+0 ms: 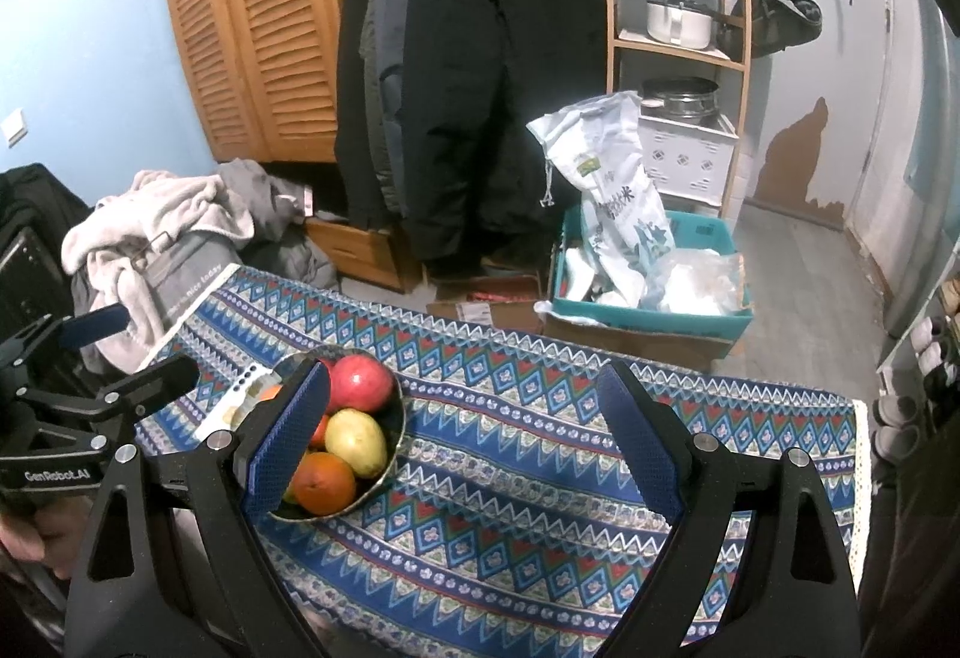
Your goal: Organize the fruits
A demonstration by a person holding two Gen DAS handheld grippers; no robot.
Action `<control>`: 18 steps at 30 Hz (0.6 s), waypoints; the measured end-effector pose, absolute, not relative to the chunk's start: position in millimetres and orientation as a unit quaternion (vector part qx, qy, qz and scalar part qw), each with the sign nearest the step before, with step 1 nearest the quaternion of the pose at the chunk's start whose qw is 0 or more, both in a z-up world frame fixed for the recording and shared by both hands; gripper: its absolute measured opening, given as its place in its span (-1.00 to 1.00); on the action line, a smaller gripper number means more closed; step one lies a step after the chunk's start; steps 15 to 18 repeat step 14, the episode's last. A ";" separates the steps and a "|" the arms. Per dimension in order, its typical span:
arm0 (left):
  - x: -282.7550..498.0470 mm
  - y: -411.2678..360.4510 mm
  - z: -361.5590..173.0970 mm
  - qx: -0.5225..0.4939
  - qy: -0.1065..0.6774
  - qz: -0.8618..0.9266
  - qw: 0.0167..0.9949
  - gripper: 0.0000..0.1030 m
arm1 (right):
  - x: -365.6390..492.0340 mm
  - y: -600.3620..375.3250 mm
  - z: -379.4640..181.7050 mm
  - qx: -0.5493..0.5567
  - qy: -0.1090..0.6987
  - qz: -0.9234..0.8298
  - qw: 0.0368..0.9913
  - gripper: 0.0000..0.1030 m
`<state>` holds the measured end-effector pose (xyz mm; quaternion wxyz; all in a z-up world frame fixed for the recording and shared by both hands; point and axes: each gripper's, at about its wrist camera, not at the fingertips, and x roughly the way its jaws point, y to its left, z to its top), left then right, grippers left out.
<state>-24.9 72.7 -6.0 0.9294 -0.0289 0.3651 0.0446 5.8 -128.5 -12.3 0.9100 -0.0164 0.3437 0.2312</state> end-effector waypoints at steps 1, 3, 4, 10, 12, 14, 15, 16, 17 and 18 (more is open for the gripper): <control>-24.9 72.6 -6.1 -0.029 0.366 0.045 0.929 0.98 | 5.5 -128.0 -12.3 -0.017 0.344 0.231 0.910 0.74; -25.2 71.7 -6.4 -0.029 0.367 0.045 0.929 0.98 | 6.1 -128.8 -13.1 -0.018 0.344 0.230 0.910 0.74; -25.3 71.5 -6.3 -0.028 0.367 0.044 0.929 0.98 | 6.1 -128.8 -13.2 -0.017 0.345 0.230 0.910 0.74; -25.5 71.7 -6.5 -0.029 0.366 0.043 0.929 0.98 | 5.6 -129.7 -14.0 -0.017 0.346 0.228 0.910 0.74; -25.6 71.6 -6.4 -0.029 0.366 0.041 0.929 0.98 | 5.8 -130.1 -14.2 -0.017 0.346 0.228 0.910 0.74; -25.3 71.8 -7.0 -0.029 0.368 0.039 0.928 0.98 | 5.7 -129.5 -14.0 -0.017 0.346 0.228 0.910 0.74; -25.3 71.8 -7.0 -0.029 0.368 0.039 0.928 0.98 | 5.7 -129.5 -14.0 -0.017 0.346 0.228 0.910 0.74; -25.3 71.8 -7.0 -0.029 0.368 0.039 0.928 0.98 | 5.7 -129.5 -14.0 -0.017 0.346 0.228 0.910 0.74; -25.3 71.8 -7.0 -0.029 0.368 0.039 0.928 0.98 | 5.7 -129.5 -14.0 -0.017 0.346 0.228 0.910 0.74; -25.3 71.8 -7.0 -0.029 0.368 0.039 0.928 0.98 | 5.7 -129.5 -14.0 -0.017 0.346 0.228 0.910 0.74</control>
